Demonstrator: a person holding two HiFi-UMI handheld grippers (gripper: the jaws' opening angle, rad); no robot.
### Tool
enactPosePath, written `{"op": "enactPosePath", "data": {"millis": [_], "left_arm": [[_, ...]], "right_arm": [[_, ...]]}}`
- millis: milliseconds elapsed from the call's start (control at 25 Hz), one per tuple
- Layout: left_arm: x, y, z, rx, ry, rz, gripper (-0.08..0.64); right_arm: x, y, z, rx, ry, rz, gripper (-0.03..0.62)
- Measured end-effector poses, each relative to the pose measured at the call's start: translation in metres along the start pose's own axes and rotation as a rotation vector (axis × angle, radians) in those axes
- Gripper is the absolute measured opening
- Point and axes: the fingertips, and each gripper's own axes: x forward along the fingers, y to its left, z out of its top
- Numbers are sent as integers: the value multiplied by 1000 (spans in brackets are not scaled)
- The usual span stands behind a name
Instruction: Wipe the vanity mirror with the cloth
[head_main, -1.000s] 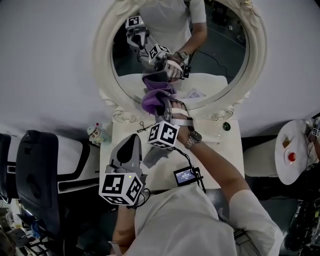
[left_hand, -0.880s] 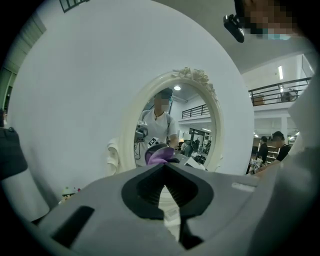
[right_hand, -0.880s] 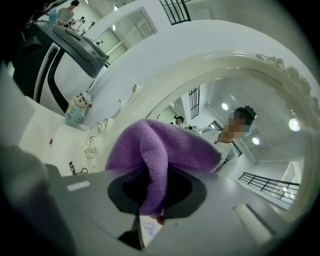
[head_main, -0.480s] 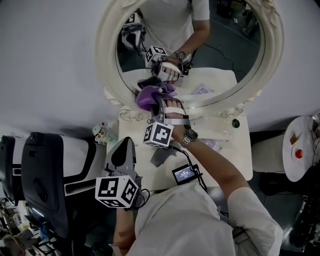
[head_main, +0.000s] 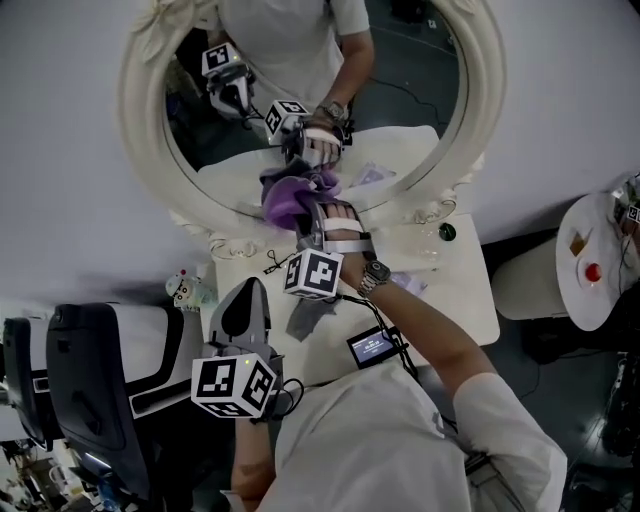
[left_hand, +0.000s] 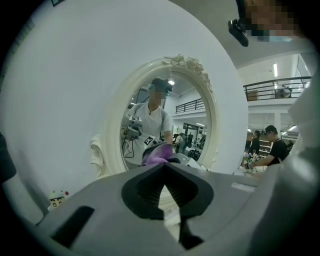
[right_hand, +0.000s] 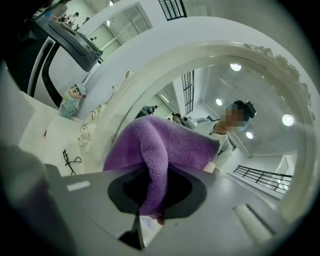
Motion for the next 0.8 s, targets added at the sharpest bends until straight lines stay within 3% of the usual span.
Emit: {"op": "enactPosePath", "data": {"millis": [280, 800], "left_arm": [[25, -53, -1, 21, 10, -75, 2], [38, -91, 1, 17, -14, -104, 2]], "right_arm": [[-19, -45, -71, 73, 68, -43, 57], [-42, -97, -166, 123, 199, -98, 57]]}}
